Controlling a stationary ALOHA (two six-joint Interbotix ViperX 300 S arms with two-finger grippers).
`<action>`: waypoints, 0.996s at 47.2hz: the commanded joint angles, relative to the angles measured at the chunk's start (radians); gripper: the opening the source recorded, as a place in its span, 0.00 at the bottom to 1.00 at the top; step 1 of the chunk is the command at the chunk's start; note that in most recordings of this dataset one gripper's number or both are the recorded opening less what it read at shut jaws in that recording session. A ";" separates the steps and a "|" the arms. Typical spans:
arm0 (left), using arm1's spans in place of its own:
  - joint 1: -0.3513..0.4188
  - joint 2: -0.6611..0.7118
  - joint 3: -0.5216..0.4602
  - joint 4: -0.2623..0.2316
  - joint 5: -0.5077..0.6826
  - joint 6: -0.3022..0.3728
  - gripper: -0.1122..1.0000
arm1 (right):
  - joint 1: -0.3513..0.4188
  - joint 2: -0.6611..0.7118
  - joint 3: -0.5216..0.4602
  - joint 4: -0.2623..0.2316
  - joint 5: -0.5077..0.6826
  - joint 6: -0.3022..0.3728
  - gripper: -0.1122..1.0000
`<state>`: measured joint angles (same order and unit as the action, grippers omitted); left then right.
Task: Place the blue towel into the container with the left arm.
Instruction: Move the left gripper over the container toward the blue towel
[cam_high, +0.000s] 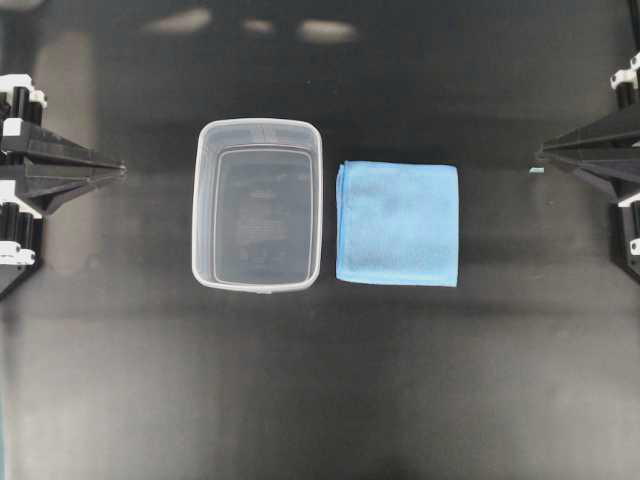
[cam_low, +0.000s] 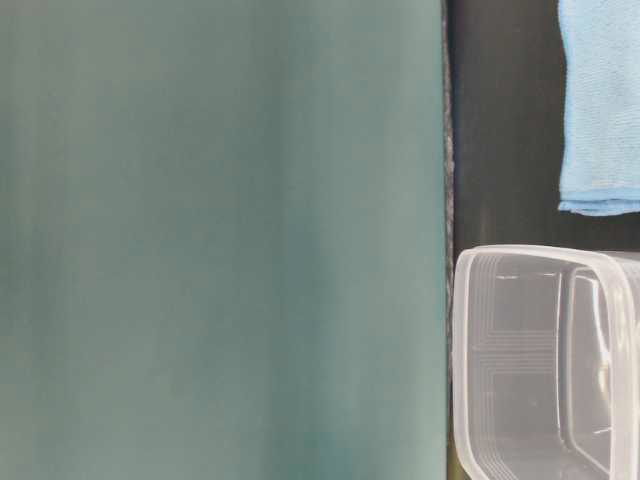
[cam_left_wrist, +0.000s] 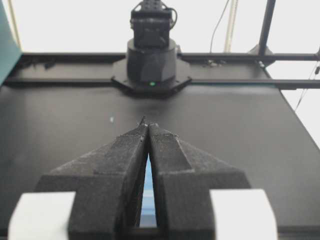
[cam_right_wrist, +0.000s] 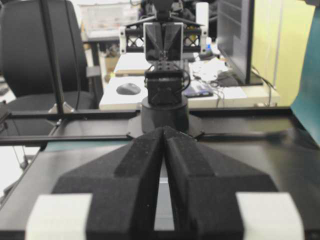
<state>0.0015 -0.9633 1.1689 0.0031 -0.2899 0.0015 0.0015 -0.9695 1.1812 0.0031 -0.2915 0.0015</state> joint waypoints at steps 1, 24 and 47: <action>0.000 0.055 -0.084 0.040 0.072 -0.031 0.15 | -0.015 0.003 -0.011 0.005 -0.005 0.003 0.11; 0.014 0.442 -0.474 0.040 0.500 -0.035 0.10 | -0.037 -0.063 0.002 0.006 0.308 0.031 0.09; 0.043 0.813 -0.865 0.041 0.776 -0.006 0.48 | -0.037 -0.100 0.021 0.006 0.492 0.049 0.77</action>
<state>0.0430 -0.1887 0.3958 0.0399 0.4541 -0.0061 -0.0353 -1.0677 1.2088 0.0061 0.1979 0.0491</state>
